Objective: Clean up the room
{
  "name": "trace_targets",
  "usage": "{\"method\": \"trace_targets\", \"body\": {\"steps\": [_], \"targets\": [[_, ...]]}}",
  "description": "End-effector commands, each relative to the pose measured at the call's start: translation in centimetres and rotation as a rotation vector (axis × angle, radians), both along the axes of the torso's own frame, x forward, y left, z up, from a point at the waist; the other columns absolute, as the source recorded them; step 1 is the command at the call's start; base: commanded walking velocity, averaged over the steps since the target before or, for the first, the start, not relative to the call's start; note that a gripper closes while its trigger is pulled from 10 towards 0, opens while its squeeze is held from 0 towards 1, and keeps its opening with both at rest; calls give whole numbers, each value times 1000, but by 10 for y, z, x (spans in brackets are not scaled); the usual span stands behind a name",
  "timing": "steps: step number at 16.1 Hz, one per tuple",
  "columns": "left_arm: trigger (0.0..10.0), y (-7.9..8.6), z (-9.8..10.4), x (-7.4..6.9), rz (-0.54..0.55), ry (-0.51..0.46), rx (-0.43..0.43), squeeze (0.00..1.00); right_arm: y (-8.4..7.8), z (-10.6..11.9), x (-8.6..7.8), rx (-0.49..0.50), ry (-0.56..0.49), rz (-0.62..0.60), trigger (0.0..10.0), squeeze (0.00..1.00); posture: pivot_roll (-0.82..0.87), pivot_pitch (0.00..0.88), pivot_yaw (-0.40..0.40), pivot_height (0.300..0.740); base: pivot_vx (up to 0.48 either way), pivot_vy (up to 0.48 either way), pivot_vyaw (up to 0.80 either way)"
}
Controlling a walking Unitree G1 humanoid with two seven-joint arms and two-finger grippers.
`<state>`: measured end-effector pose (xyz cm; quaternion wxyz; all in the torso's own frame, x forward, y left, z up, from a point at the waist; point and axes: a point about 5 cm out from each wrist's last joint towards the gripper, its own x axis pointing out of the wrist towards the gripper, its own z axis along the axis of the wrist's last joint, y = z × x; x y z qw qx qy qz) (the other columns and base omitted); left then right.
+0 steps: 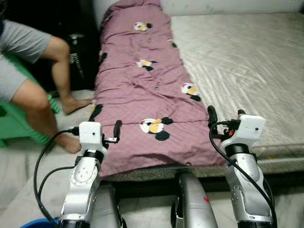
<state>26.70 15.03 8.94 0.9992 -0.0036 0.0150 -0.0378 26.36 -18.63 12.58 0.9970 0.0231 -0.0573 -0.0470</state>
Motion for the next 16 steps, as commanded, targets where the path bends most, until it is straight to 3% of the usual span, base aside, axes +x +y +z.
{"method": "trace_targets", "body": {"steps": [1, 6, 14, 16], "targets": [[10000, 1, 0, 2, -7, -10, 5, 0, -5, 1, 3, -13, -6, -31, 10000, 0, -86, 0, 45, 610, 0, 0, 0], [10000, -8, 0, 15, -13, -18, 0, 0, -8, 8, 15, -8, -42, -28, 10000, 0, -104, 0, 50, 663, 0, 0, 0], [10000, -8, -6, 16, 18, -1, -9, 0, -5, -1, 17, 2, -16, -11, 10000, 0, -96, 0, 40, 740, 0, 0, 0], [10000, -6, -8, 15, 27, 7, -10, 0, -10, -7, 15, 9, 2, -34, 10000, 0, -86, 0, 34, 740, 0, 0, 0]]}}
